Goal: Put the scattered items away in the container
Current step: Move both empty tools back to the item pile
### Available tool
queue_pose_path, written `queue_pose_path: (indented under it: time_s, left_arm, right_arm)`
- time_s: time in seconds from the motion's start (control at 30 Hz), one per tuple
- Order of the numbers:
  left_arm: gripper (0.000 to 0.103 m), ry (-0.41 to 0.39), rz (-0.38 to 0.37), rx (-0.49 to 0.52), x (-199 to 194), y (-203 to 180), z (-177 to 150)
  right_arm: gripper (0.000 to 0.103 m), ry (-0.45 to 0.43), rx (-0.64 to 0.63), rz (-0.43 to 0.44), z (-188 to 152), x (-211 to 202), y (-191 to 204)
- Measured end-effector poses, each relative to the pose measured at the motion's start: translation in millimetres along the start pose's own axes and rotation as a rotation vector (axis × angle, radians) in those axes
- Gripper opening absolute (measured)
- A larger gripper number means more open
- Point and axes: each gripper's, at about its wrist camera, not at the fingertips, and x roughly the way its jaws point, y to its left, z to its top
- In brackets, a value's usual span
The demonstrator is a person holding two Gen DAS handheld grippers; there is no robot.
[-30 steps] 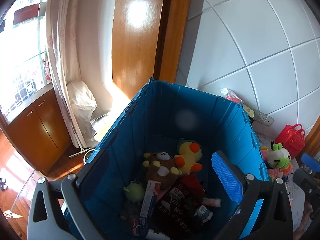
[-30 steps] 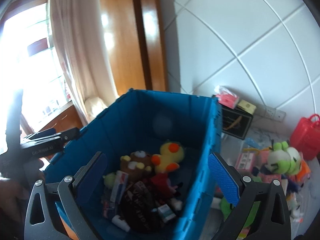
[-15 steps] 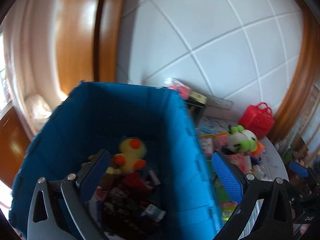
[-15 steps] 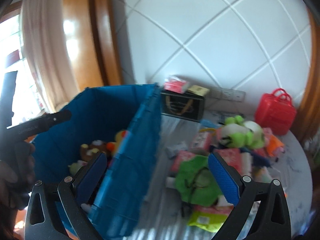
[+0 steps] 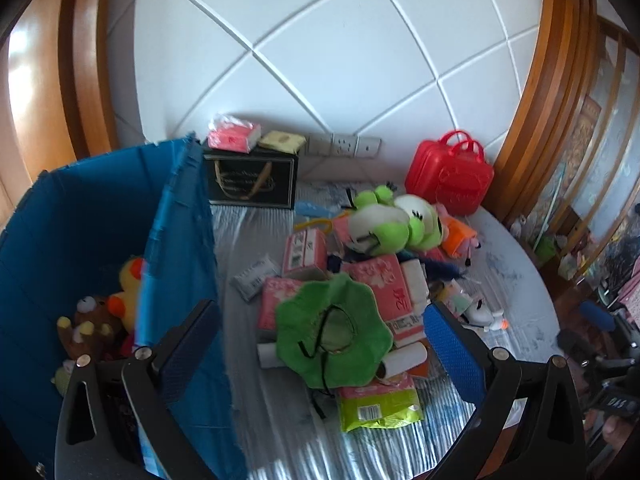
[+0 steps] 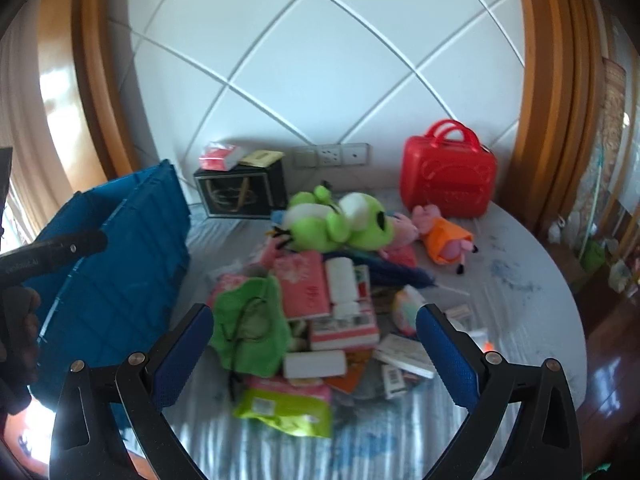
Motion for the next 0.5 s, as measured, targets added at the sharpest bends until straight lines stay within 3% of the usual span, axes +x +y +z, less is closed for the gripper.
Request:
queue_pose_path:
  time_s: [0.27, 0.5]
  left_arm:
    - [0.103, 0.096, 0.068, -0.008, 84.8, -48.8, -40.0]
    - [0.103, 0.206, 0.131, -0.045, 158.9, -69.9, -66.9]
  right_arm:
    - [0.103, 0.068, -0.013, 0.005, -21.3, 23.0, -93.1]
    - [0.103, 0.146, -0.035, 0.014, -43.0, 53.4, -137.6]
